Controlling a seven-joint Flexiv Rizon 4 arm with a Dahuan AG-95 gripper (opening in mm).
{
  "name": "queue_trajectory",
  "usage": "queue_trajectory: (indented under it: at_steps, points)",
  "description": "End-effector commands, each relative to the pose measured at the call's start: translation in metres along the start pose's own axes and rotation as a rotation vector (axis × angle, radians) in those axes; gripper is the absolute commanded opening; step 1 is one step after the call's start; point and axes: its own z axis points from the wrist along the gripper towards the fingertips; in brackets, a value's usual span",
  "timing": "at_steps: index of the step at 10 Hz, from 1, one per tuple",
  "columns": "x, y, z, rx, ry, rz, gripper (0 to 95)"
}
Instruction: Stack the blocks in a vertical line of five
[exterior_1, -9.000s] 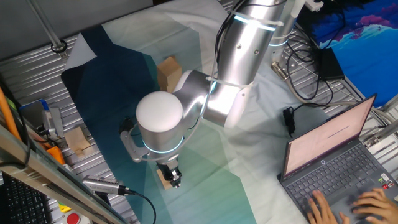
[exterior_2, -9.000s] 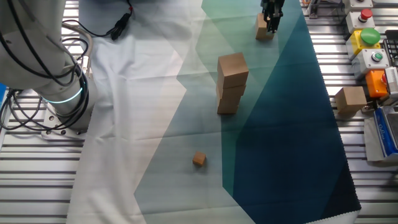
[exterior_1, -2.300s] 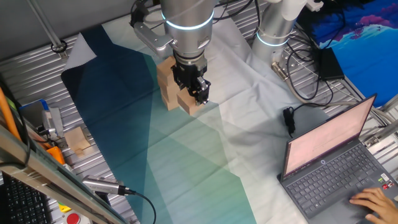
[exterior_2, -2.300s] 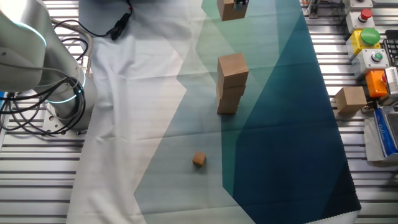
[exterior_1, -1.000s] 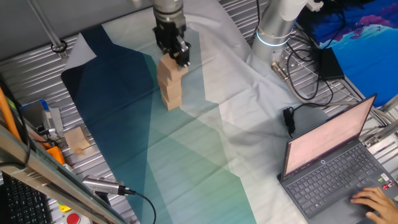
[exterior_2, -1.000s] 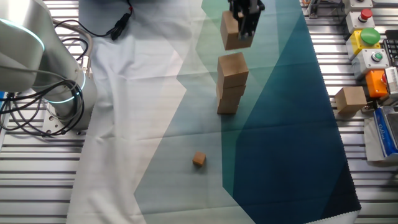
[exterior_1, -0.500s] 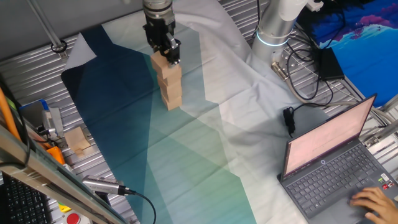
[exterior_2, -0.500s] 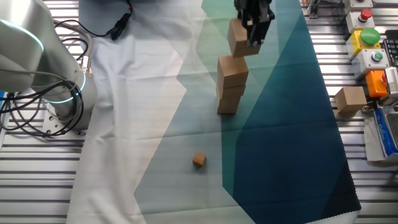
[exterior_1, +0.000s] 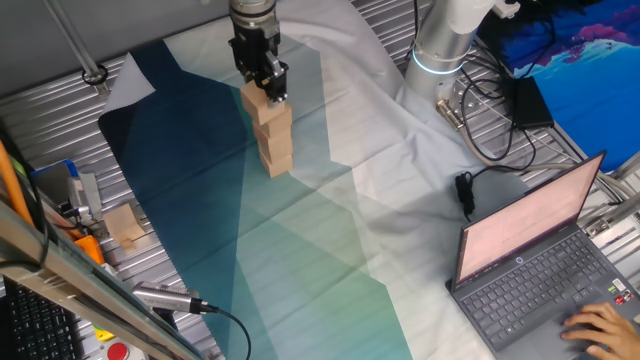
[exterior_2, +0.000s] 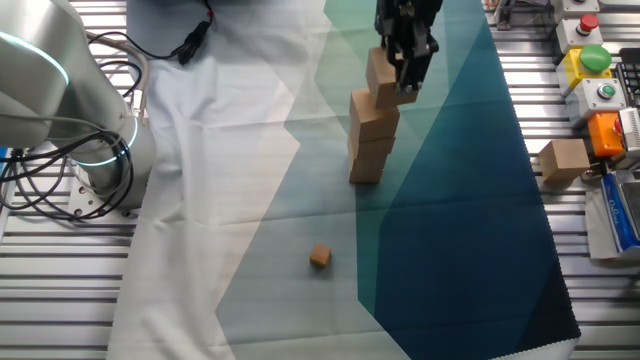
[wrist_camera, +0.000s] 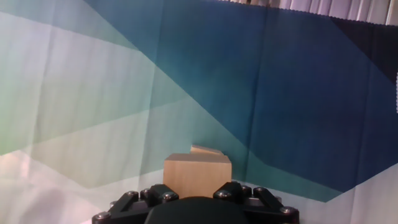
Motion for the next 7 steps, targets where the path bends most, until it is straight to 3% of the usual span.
queue_trajectory:
  at_steps: [1, 7]
  points:
    - [0.0030, -0.0056, 0.0031, 0.002, -0.015, 0.000, 0.0]
    - [0.0093, -0.0118, 0.0077, -0.012, -0.034, 0.043, 0.0]
